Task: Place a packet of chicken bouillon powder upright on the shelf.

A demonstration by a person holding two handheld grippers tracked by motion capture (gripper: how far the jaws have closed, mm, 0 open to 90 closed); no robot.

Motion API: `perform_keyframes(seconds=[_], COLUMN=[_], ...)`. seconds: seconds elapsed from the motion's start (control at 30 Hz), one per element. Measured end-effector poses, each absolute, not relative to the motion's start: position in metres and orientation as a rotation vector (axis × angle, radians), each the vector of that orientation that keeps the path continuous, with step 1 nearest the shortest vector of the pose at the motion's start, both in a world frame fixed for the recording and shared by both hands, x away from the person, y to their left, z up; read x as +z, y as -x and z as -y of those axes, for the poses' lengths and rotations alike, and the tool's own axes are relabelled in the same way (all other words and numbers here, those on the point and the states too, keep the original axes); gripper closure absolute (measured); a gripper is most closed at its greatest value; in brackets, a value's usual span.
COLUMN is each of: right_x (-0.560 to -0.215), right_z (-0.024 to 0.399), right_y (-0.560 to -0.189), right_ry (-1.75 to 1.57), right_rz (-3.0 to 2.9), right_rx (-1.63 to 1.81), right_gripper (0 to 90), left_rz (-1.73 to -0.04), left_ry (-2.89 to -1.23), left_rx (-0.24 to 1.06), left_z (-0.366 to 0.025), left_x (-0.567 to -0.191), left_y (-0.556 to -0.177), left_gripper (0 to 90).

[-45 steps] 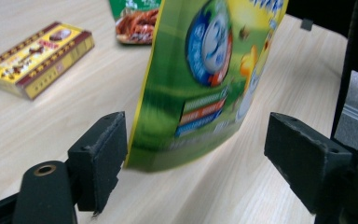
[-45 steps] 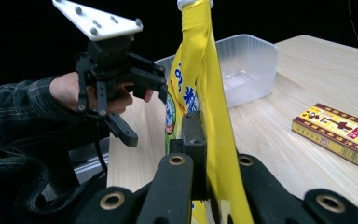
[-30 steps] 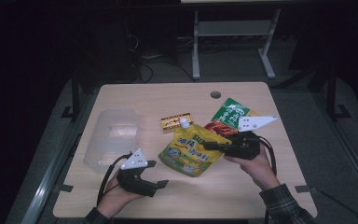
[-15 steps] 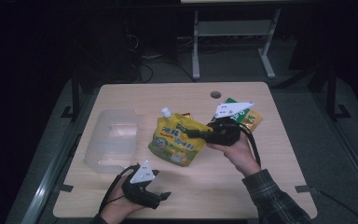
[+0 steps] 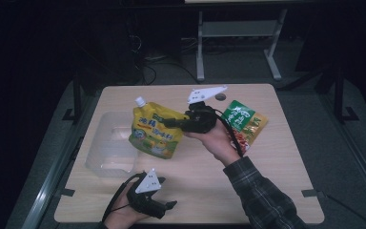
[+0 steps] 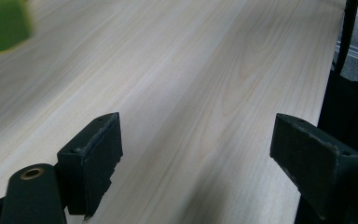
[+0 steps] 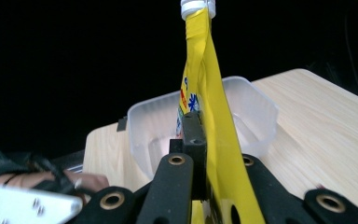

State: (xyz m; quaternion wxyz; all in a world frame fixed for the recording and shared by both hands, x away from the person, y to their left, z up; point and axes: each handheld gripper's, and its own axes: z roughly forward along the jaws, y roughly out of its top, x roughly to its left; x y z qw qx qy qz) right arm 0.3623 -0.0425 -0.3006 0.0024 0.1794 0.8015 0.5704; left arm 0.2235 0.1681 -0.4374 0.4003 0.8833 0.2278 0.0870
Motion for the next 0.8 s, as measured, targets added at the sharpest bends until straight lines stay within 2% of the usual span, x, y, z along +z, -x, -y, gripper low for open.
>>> perform_keyframes(seconds=[0.47,0.8], right_x=[-0.3,-0.306], right_z=[-0.037,-0.071], right_y=[-0.375,-0.375], right_ry=[-0.537,-0.545], right_rz=[-2.557,-2.577], right_rx=[1.818,1.815], right_gripper=[90.0,90.0], left_rz=[-0.62,-0.597], left_ry=[-2.246,-2.268], left_rx=[0.268,0.265], left_z=[-0.179,-0.176], left_x=[-0.442,-0.445], left_y=[-0.219,-0.218], left_gripper=[16.2,16.2])
